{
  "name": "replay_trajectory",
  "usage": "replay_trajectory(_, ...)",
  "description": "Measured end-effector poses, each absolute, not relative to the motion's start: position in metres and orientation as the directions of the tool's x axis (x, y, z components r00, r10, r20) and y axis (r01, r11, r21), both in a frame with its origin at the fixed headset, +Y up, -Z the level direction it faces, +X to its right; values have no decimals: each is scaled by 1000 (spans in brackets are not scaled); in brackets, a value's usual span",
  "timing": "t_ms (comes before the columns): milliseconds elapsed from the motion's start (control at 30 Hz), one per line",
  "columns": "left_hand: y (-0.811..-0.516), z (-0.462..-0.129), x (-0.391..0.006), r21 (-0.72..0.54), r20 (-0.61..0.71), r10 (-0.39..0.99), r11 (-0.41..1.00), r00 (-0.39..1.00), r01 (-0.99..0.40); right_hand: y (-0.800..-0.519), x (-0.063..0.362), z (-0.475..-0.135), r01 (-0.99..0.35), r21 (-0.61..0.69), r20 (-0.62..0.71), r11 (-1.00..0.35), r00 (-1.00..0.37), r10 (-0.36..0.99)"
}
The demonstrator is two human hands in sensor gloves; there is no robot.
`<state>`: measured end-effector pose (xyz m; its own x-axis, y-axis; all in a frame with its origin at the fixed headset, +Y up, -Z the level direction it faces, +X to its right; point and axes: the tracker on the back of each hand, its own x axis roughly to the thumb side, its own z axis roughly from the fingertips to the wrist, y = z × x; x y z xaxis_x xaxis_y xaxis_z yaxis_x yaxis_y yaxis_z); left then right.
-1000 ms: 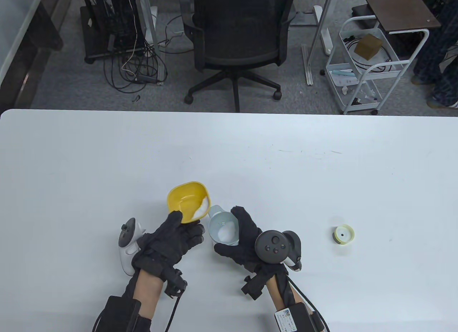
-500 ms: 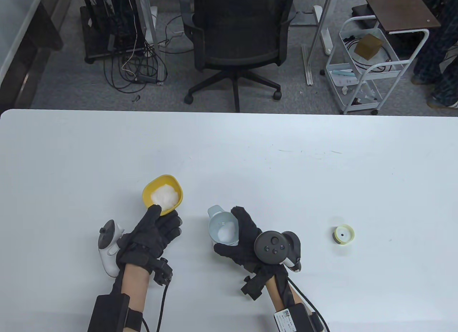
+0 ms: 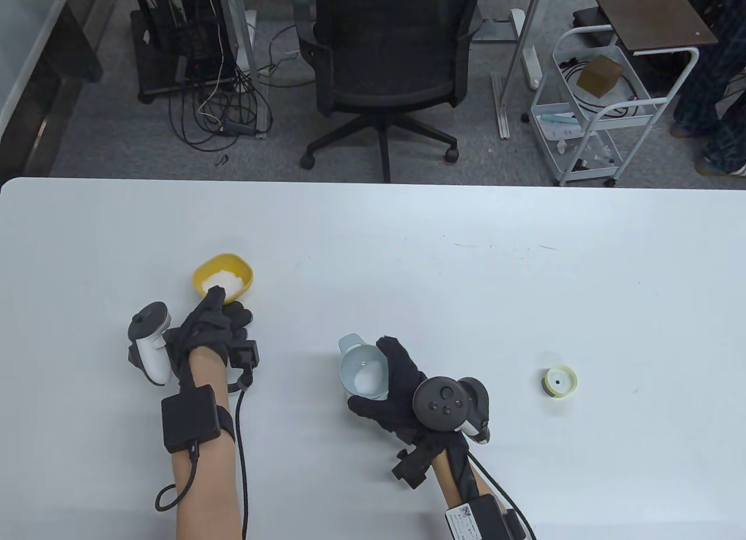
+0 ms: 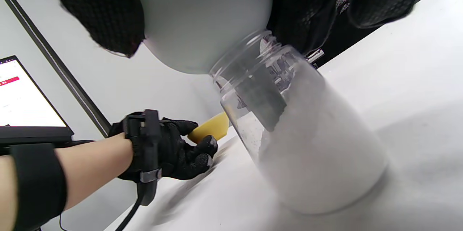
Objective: Unscrew the press dispenser and pour salt into it
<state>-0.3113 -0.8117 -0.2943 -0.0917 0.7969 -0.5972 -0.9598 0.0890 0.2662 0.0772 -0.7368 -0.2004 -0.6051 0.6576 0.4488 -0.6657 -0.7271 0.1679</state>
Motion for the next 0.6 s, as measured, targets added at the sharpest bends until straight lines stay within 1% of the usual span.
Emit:
replay_trajectory(100, -812, -302, -314, 270, -611, 790, 135, -61, -953, -737, 77, -201, -665, 167, 450, -728, -605, 656)
replay_trajectory(167, -807, -305, -312, 263, -637, 770, 186, -26, -947, -737, 77, -201, -667, 168, 450, -726, -604, 658)
replay_trajectory(200, -805, -307, -311, 255, -649, 761, 233, 13, -939, -737, 77, -201, -668, 169, 449, -725, -603, 660)
replay_trajectory(300, -803, -307, -307, 261, -662, 748, 291, 49, -921, -737, 78, -201, -668, 168, 449, -725, -603, 660)
replay_trajectory(500, -798, -301, -304, 283, -622, 783, 257, 27, -924, -737, 78, -201, -672, 171, 448, -721, -599, 664)
replay_trajectory(600, -797, -295, -305, 303, -571, 821, 221, 9, -927, -737, 78, -201, -671, 171, 450, -722, -599, 663)
